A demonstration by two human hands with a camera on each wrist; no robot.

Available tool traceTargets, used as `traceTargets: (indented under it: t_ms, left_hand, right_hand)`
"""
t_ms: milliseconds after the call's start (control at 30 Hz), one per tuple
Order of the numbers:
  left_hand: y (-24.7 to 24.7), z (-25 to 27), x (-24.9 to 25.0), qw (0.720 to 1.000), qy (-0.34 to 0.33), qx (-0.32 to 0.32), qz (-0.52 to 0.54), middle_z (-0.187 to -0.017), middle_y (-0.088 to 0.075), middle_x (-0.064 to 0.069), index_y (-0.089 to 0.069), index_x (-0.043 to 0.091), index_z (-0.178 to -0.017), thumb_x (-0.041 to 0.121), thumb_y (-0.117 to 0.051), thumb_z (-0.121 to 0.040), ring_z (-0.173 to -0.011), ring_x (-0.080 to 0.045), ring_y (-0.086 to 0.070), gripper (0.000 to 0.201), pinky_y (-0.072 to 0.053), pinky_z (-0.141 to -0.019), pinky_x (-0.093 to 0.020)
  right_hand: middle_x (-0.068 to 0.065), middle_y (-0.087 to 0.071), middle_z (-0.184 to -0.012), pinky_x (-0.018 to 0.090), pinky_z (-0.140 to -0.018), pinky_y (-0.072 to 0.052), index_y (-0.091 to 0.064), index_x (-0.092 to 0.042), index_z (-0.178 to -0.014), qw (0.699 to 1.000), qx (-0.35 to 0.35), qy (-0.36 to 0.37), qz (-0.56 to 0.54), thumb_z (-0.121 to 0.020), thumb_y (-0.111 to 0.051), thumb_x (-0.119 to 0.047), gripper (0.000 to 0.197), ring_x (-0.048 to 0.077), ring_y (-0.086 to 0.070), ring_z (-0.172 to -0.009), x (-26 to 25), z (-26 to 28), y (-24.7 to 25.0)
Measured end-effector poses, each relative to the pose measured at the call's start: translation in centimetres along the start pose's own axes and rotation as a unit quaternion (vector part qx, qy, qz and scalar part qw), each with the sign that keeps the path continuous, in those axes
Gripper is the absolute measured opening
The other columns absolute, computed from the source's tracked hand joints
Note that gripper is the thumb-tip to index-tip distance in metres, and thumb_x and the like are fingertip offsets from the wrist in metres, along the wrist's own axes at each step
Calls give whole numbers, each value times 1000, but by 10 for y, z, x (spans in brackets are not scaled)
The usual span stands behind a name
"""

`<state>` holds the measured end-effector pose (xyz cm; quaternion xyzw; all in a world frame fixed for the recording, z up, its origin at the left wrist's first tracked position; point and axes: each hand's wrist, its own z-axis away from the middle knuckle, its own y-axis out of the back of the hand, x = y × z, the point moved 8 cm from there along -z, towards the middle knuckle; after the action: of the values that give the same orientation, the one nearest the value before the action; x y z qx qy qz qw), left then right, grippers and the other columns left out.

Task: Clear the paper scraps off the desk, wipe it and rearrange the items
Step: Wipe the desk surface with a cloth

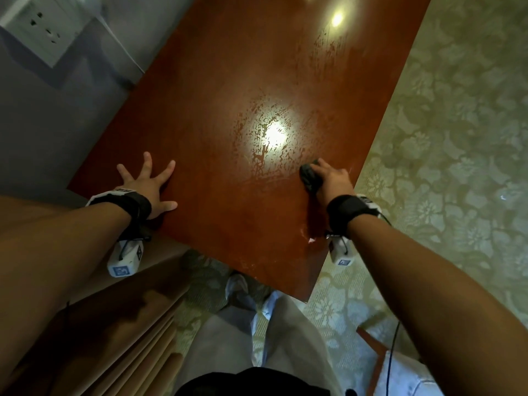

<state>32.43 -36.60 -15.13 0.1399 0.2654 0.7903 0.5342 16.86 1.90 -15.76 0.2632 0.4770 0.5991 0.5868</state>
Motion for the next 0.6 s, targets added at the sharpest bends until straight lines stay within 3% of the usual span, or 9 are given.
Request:
traceTargets:
  t_ms: [133,267,367,467,533,600]
  left_hand:
    - [-1,-2,-2,1000,2,1,5,-154,40,6,18,57,-145,57,-62,-87,-142,-50,22,99,-22,-108,-72]
    - [-1,-2,-3,1000,2,6,7,-154,40,7,19,57,-144,57,-62,-87,-142,-50,22,99,-21,-109,-73]
    - [3,1,-1,1000,12,10,18,-156,37,6,16,57,-146,53,-65,-87,-143,-49,20,100,-19,-110,-72]
    - [-1,11,12,999,20,18,28,-158,33,3,11,52,-150,47,-63,-90,-145,-48,15,96,-18,-112,-70]
    - [-16,23,32,999,9,10,32,-158,32,1,11,52,-150,54,-66,-87,-145,-48,15,99,-14,-114,-69]
    - [-38,34,57,999,-6,-4,45,-157,36,-2,14,52,-149,61,-71,-78,-144,-49,18,111,-10,-114,-68]
  right_hand:
    - [-5,-29,-158,37,-106,-38,-40,-32,-147,998,-27,-7,48,-93,-55,-10,60,38,-43,-122,6,1,-7]
    - [-8,-25,-159,31,-104,-36,-37,-33,-149,997,-43,23,53,-92,-48,1,67,32,-38,-126,-4,50,-25]
    - [-3,-23,-160,33,-107,-32,-37,-30,-149,995,-76,67,23,-91,-44,4,67,35,-35,-128,-12,92,-43]
    - [-5,-19,-161,35,-109,-34,-34,-31,-150,988,-124,86,26,-95,-51,-9,61,35,-33,-130,-18,136,-72]
    - [-7,-22,-160,39,-106,-39,-38,-32,-148,985,-145,96,16,-94,-56,-20,58,34,-37,-126,-21,160,-92]
    - [-8,-23,-160,41,-102,-43,-40,-33,-147,983,-156,102,6,-93,-58,-20,59,33,-40,-119,-21,171,-104]
